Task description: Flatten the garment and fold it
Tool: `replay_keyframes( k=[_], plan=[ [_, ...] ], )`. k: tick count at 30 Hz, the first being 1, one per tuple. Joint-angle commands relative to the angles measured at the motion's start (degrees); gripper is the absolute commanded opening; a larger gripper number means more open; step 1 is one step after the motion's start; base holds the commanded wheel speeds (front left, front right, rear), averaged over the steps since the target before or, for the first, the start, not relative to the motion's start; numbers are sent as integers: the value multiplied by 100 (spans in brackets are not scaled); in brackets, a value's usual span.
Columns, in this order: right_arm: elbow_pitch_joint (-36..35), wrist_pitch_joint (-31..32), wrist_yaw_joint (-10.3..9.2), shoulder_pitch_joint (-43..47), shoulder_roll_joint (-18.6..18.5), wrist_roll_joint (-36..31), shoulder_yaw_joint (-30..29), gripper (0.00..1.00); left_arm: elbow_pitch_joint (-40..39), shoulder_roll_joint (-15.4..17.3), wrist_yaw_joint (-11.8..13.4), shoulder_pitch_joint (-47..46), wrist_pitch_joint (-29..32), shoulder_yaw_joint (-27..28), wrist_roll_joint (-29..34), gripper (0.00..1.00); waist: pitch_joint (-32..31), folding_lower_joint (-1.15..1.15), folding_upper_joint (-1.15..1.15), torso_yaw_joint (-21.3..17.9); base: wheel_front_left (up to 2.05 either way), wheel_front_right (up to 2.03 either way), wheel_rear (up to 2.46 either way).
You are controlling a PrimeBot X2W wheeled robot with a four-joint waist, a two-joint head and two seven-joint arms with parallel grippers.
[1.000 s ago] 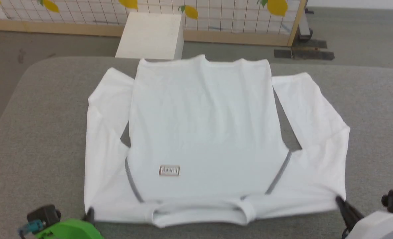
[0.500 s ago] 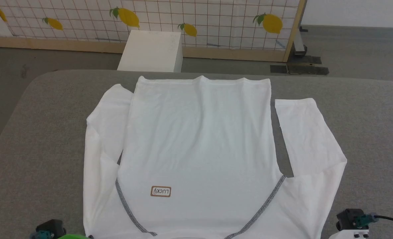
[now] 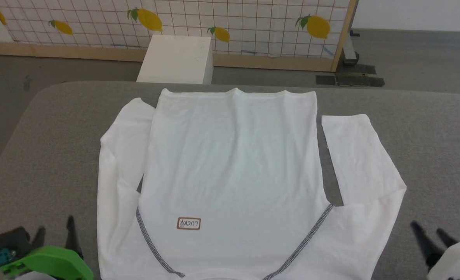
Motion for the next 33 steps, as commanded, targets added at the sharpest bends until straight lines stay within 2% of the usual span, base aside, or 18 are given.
replay_keyframes(
  k=[1,4,6,9,14,21,28,33],
  plan=[
    [-64,-159,-9,-342,-7,13,-137,100,-170,117,-91,-160,-413,7,263,100,104,0,0,-25,0,0,0],
    [8,-350,-9,-1062,-7,-106,-408,100,-372,182,-231,-431,-1505,12,703,100,343,0,0,-72,0,0,0],
    [160,-382,-9,-1597,-7,-307,-474,100,-344,184,-337,-576,-1977,-75,898,100,509,0,0,-96,0,0,0],
    [537,-355,-9,-2416,-7,-550,-466,100,-257,176,-487,-778,-2250,-194,1101,100,786,0,0,-135,0,0,0],
    [1395,-116,-9,-3734,-297,-1242,-155,100,-362,0,-623,-1120,-2379,-142,1409,100,1322,0,0,-101,0,0,0],
    [2592,410,-9,-5323,-816,-2019,173,100,-610,-479,-918,-1420,-2384,112,1627,100,2128,0,0,117,0,0,0],
    [3356,1020,-9,-6100,-1226,-2567,800,100,-675,-826,-1232,-1641,-2385,328,1837,100,2686,0,0,274,0,0,0],
    [3696,1548,-9,-6277,-1296,-2646,1066,100,-706,-1025,-1435,-1713,-2385,506,1956,100,2893,0,0,340,0,0,0]
  ],
)
